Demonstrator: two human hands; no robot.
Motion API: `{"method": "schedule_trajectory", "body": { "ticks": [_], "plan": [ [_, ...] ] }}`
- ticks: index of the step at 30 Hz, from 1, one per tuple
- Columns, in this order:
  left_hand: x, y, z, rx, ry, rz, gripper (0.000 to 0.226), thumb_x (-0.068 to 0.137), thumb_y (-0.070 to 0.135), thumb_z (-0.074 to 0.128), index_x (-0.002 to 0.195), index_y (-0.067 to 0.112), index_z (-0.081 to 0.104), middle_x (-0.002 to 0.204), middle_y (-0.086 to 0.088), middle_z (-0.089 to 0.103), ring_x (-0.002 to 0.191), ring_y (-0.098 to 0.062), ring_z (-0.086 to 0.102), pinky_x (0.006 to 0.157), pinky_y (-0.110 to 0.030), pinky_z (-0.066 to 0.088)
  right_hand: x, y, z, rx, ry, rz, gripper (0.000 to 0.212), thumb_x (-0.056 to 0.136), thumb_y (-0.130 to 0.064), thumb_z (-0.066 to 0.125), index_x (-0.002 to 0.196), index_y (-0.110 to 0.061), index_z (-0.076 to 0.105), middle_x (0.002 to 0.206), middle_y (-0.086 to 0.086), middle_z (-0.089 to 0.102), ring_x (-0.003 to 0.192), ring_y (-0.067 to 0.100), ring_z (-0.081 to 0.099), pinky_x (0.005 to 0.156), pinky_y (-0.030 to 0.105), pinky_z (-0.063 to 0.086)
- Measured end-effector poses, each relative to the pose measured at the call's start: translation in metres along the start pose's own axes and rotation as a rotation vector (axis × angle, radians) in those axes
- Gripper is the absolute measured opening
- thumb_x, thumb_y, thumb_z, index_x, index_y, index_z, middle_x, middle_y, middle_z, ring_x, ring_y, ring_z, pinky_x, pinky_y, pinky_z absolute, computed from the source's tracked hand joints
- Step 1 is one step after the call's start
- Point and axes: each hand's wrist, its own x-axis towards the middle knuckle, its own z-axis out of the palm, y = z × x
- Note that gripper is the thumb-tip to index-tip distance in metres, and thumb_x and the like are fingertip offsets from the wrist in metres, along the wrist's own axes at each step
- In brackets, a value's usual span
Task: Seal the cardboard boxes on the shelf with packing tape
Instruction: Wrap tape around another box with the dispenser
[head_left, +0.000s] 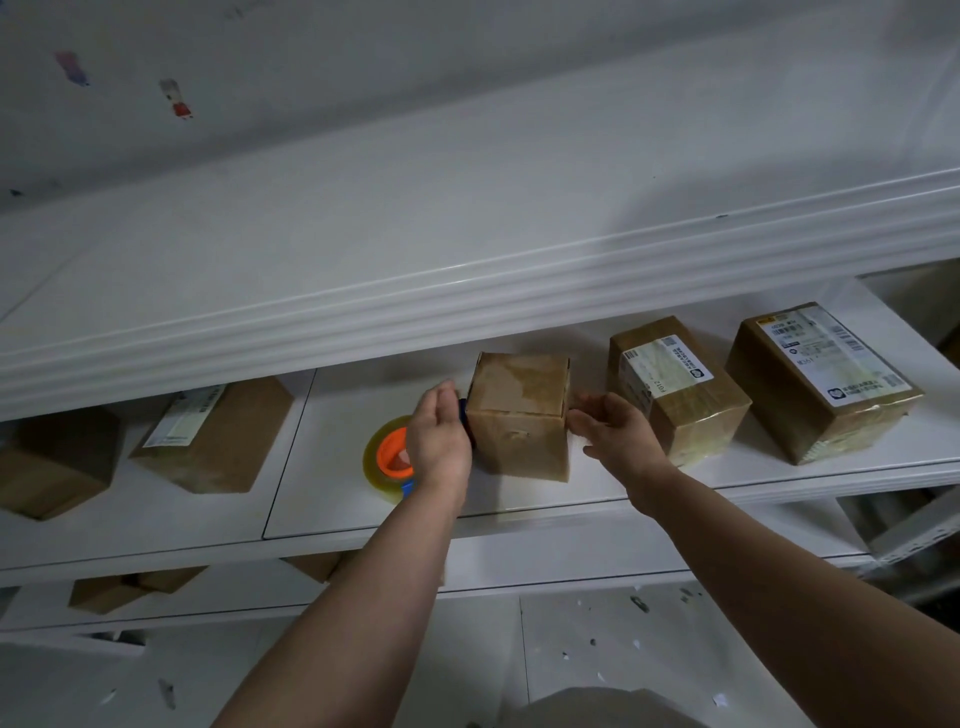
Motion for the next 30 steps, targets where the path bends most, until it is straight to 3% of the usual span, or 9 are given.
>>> {"method": "schedule_trajectory", "body": {
  "ticks": [2,4,8,11,16,20,23,26,30],
  "plan": [
    [0.003,0.0,-0.009,0.233,0.165,0.065,0.029,0.101,0.02,0.044,0.122,0.01,0.06,0.12,-0.006,0.063,0.111,-0.029,0.058,0.093,-0.031,0.045,0.0,0.003,0.0,-0.043,0.03,0.004,0.015,0.091,-0.011,0.062,0.103,-0.02,0.061,0.099,-0.001,0.067,0.093,0.014,0.062,0.09,0.035,0.051],
    [0.01,-0.005,-0.022,0.543,0.172,0.068,0.031,0.096,0.012,0.046,0.124,0.005,0.056,0.124,-0.013,0.059,0.11,-0.033,0.057,0.089,-0.032,0.046,-0.002,0.006,0.0,-0.105,0.063,0.008,0.018,0.091,-0.01,0.062,0.106,-0.018,0.061,0.093,-0.002,0.065,0.088,0.016,0.061,0.085,0.034,0.052],
    [0.016,-0.021,-0.043,1.04,-0.292,-0.014,0.048,0.096,0.021,0.052,0.138,0.005,0.036,0.117,-0.014,0.059,0.103,-0.031,0.06,0.075,-0.035,0.046,-0.011,0.013,0.005,-0.265,0.142,0.046,0.024,0.088,-0.01,0.059,0.107,-0.023,0.058,0.093,0.001,0.065,0.08,0.017,0.059,0.064,0.026,0.048],
    [0.018,-0.029,-0.057,1.239,-0.407,0.082,0.043,0.093,0.031,0.057,0.129,0.012,0.043,0.108,-0.008,0.057,0.102,-0.027,0.059,0.078,-0.033,0.046,-0.024,0.02,0.011,-0.281,0.14,0.124,0.02,0.088,-0.007,0.057,0.103,-0.02,0.062,0.091,0.003,0.068,0.085,0.02,0.065,0.069,0.033,0.053],
    [0.02,-0.031,-0.085,1.159,-0.449,0.18,0.025,0.086,0.02,0.059,0.111,0.014,0.054,0.093,-0.002,0.054,0.084,-0.022,0.053,0.07,-0.031,0.042,-0.05,0.032,0.034,-0.26,0.107,0.173,0.017,0.087,-0.007,0.061,0.094,-0.021,0.065,0.084,0.003,0.069,0.088,0.019,0.066,0.072,0.03,0.051],
    [0.014,-0.032,-0.127,0.97,-0.432,0.23,0.022,0.077,0.015,0.058,0.099,0.013,0.061,0.094,-0.005,0.063,0.09,-0.029,0.059,0.068,-0.029,0.043,-0.068,0.041,0.07,-0.224,0.077,0.188,0.016,0.088,-0.006,0.06,0.097,-0.018,0.066,0.084,0.004,0.067,0.086,0.018,0.064,0.07,0.028,0.048],
    [0.012,-0.033,-0.162,0.79,-0.429,0.162,0.027,0.075,0.02,0.056,0.101,0.016,0.064,0.093,0.001,0.061,0.092,-0.025,0.06,0.069,-0.028,0.042,-0.078,0.049,0.099,-0.291,0.128,0.119,0.017,0.088,-0.009,0.059,0.095,-0.022,0.066,0.088,0.001,0.067,0.088,0.021,0.063,0.072,0.031,0.048],
    [0.011,-0.032,-0.189,0.567,-0.435,0.053,0.006,0.082,0.014,0.055,0.085,0.015,0.06,0.084,0.0,0.059,0.073,-0.016,0.056,0.058,-0.026,0.034,-0.082,0.051,0.111,-0.373,0.326,0.066,0.033,0.084,-0.013,0.063,0.116,-0.02,0.059,0.109,0.002,0.062,0.098,0.023,0.06,0.075,0.029,0.045],
    [0.008,-0.029,-0.206,0.45,-0.412,-0.01,0.012,0.082,0.008,0.054,0.072,0.014,0.052,0.074,-0.004,0.055,0.062,-0.017,0.05,0.055,-0.026,0.032,-0.073,0.037,0.103,-0.201,0.531,0.093,0.077,0.082,-0.012,0.066,0.147,-0.01,0.025,0.148,0.013,0.035,0.127,0.032,0.045,0.094,0.039,0.046]
  ]
}}
